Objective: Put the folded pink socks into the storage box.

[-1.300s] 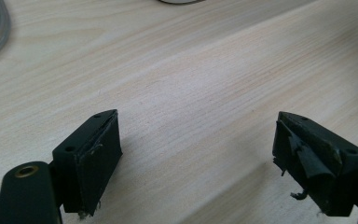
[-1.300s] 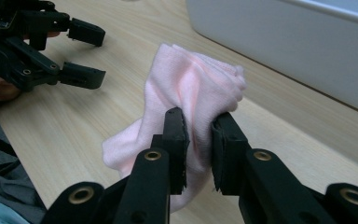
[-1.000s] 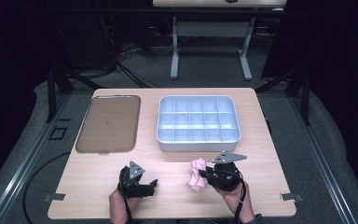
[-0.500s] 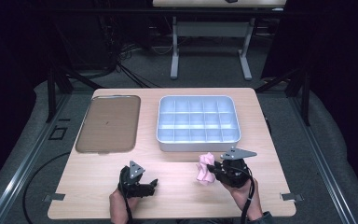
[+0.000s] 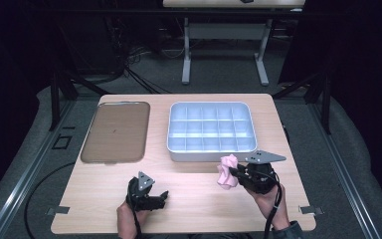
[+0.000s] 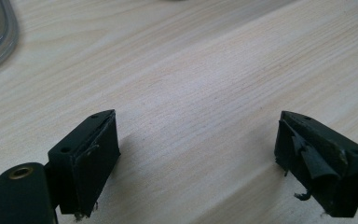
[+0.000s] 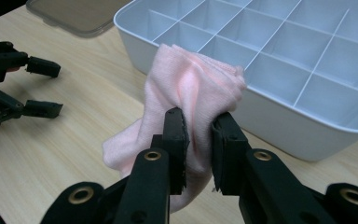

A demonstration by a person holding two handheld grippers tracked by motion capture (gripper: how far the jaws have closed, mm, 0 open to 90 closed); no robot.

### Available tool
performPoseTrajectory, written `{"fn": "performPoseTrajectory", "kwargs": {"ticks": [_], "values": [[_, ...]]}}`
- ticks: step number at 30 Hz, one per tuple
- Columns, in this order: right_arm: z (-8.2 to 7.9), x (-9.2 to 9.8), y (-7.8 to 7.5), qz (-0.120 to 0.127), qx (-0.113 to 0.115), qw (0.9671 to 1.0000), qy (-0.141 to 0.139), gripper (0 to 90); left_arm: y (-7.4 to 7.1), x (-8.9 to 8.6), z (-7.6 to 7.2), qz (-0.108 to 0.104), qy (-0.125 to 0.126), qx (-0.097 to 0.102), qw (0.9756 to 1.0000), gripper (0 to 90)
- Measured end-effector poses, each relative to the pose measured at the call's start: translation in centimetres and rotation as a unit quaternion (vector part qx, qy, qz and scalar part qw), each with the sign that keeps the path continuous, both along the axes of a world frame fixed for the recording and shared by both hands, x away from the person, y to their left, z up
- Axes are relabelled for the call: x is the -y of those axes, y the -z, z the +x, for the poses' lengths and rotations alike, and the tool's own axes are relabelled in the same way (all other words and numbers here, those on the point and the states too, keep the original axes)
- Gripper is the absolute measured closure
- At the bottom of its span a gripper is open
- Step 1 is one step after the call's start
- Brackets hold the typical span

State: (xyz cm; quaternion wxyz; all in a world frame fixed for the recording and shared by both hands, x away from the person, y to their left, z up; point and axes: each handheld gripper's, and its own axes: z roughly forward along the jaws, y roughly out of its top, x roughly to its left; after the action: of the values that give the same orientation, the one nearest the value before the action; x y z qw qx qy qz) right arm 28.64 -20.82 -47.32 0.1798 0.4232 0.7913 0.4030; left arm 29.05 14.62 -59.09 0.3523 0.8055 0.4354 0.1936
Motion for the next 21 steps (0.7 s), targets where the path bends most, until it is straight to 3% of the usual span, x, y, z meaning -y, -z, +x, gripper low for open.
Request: {"fn": "performPoseTrajectory", "kwargs": {"ticks": [21], "values": [[1.8, 2.0, -4.7, -0.013, 0.053, 0.9983, 0.019, 77.4, 0.0, 0.0, 0.0, -0.001, -0.001, 0.0, 1.0, 13.3]]}}
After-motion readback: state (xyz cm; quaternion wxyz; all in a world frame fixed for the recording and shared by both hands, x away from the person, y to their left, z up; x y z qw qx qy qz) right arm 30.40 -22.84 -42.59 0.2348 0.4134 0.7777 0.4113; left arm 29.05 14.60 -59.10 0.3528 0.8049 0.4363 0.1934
